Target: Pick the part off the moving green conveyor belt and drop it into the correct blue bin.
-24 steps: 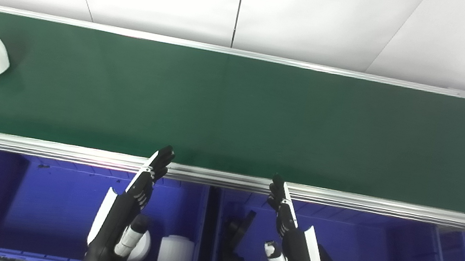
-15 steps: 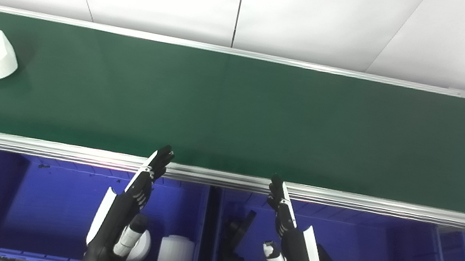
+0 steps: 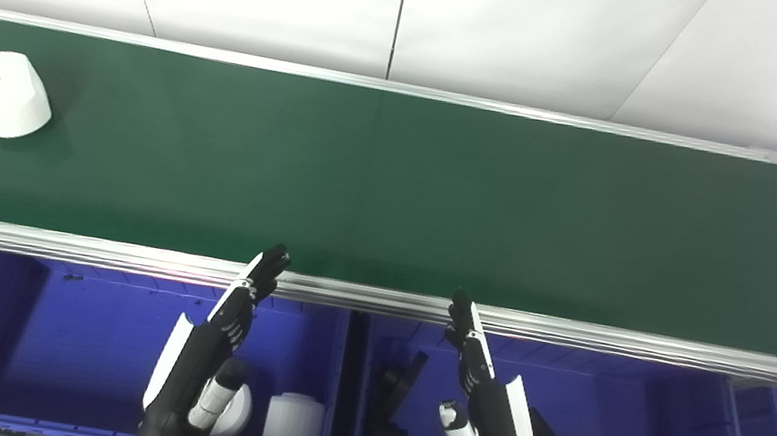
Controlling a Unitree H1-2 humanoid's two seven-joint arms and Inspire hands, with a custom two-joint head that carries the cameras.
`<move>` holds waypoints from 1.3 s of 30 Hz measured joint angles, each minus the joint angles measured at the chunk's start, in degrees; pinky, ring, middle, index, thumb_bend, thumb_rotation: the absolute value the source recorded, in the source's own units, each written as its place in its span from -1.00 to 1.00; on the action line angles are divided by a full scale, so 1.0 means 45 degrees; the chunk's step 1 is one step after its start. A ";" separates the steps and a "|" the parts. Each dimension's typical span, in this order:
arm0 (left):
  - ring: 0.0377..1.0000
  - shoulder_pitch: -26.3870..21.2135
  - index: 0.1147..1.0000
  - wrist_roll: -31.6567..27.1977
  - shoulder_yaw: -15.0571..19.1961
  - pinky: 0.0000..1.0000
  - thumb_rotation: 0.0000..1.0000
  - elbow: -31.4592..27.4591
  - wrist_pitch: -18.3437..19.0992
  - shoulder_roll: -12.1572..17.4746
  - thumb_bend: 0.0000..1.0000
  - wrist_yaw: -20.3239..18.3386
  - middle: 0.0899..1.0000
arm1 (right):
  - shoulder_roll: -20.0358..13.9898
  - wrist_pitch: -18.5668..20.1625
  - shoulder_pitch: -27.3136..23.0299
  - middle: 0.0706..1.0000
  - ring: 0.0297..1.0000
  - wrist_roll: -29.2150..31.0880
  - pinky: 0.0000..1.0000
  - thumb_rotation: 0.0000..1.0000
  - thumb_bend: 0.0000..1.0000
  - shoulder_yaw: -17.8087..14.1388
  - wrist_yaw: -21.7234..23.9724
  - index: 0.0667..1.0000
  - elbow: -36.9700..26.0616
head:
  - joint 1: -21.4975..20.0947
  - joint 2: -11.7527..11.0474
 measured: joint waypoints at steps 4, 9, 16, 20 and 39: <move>0.92 0.0000 0.87 0.0003 0.0001 0.90 1.00 0.0000 0.0000 -0.0002 0.37 0.0001 0.86 | 0.0000 0.0003 0.0000 1.00 0.98 -0.0001 0.90 1.00 0.57 0.0003 0.0000 1.00 0.0000 | 0.0019 -0.0058; 0.92 -0.0001 0.86 0.0009 0.0000 0.91 1.00 0.0002 -0.0006 0.0004 0.37 0.0000 0.86 | -0.0001 0.0013 0.0009 1.00 0.98 -0.0005 0.90 1.00 0.58 0.0004 0.0000 1.00 0.0000 | 0.0000 -0.0078; 0.91 -0.0001 0.86 -0.0002 -0.0007 0.90 1.00 0.0005 -0.0007 0.0066 0.38 -0.0009 0.86 | -0.0005 0.0015 0.0009 1.00 0.99 -0.0018 0.91 1.00 0.58 0.0017 0.0000 1.00 0.0001 | 0.0020 -0.0098; 0.91 0.0000 0.86 0.0003 -0.0008 0.91 1.00 0.0007 -0.0007 0.0066 0.38 -0.0012 0.86 | -0.0004 0.0017 0.0009 1.00 0.99 -0.0018 0.92 1.00 0.59 0.0031 0.0000 1.00 0.0001 | 0.0020 -0.0098; 0.90 -0.0113 0.85 -0.0001 0.0046 0.90 1.00 0.0549 -0.0379 0.0291 0.40 -0.0004 0.85 | 0.0072 0.0018 0.0071 1.00 0.99 -0.0168 0.92 1.00 0.68 0.0203 -0.0007 1.00 0.0399 | -0.0117 -0.0586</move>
